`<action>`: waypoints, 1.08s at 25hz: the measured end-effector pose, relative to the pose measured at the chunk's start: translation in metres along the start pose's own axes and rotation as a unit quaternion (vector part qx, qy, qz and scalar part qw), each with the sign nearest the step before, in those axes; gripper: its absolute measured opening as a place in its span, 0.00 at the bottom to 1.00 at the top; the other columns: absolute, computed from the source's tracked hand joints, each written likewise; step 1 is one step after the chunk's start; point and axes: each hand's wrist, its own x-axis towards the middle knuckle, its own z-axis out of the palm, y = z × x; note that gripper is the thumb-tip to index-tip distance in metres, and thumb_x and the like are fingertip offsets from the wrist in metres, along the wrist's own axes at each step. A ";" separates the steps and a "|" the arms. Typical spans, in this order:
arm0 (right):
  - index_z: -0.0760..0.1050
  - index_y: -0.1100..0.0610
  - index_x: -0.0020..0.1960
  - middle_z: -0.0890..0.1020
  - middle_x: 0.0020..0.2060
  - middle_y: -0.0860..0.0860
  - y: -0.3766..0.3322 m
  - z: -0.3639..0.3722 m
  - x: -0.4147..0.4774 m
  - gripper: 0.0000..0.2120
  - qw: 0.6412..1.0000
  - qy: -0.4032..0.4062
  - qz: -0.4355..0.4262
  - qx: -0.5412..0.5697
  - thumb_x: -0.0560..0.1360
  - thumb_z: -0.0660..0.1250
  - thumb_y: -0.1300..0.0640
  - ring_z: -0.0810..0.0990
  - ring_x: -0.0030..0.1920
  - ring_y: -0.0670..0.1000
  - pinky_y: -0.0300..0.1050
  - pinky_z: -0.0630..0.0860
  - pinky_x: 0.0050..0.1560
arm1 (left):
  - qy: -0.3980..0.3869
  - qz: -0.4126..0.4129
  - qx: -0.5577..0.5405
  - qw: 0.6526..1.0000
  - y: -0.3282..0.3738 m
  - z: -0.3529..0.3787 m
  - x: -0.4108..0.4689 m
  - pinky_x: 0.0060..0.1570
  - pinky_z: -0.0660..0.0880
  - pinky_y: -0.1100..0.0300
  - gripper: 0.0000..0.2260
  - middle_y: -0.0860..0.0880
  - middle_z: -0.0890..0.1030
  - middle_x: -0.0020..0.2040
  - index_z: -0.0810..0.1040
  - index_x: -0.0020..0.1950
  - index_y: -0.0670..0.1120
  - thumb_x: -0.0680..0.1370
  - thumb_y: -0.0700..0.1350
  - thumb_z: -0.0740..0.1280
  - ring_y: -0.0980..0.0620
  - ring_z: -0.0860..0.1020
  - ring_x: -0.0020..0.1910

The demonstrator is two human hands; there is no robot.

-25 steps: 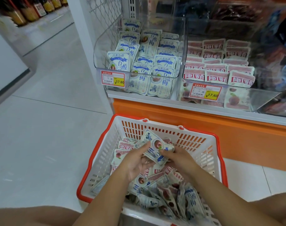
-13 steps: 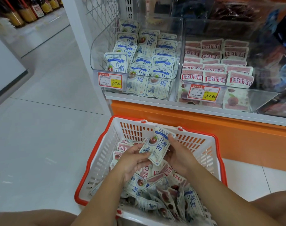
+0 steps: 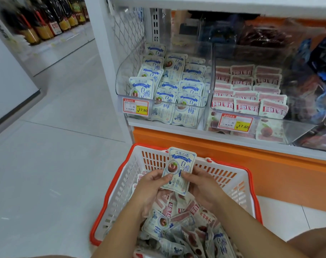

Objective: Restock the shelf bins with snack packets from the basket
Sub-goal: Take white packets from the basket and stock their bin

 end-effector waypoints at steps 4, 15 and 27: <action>0.78 0.55 0.60 0.85 0.53 0.53 -0.036 0.028 -0.015 0.14 0.989 0.022 -0.082 -0.119 0.74 0.70 0.60 0.83 0.54 0.57 0.63 0.77 0.58 | -0.004 0.045 0.082 0.996 0.050 0.002 -0.011 0.40 0.80 0.59 0.08 0.46 0.85 0.50 0.82 0.54 0.44 0.75 0.44 0.72 0.48 0.84 0.46; 0.78 0.55 0.54 0.84 0.47 0.49 -0.243 0.120 0.031 0.11 0.862 0.206 -0.290 -0.360 0.73 0.73 0.61 0.80 0.41 0.45 0.36 0.76 0.37 | 0.209 0.348 0.338 0.849 0.226 -0.044 0.000 0.42 0.76 0.63 0.03 0.53 0.82 0.42 0.80 0.45 0.53 0.74 0.46 0.73 0.56 0.80 0.41; 0.75 0.62 0.44 0.81 0.46 0.57 -0.267 0.128 0.171 0.16 0.776 0.299 -0.082 -0.549 0.74 0.72 0.49 0.81 0.50 0.56 0.48 0.78 0.57 | 0.255 0.356 0.321 0.840 0.223 -0.081 0.050 0.38 0.77 0.63 0.03 0.58 0.81 0.40 0.79 0.44 0.53 0.76 0.45 0.71 0.59 0.78 0.39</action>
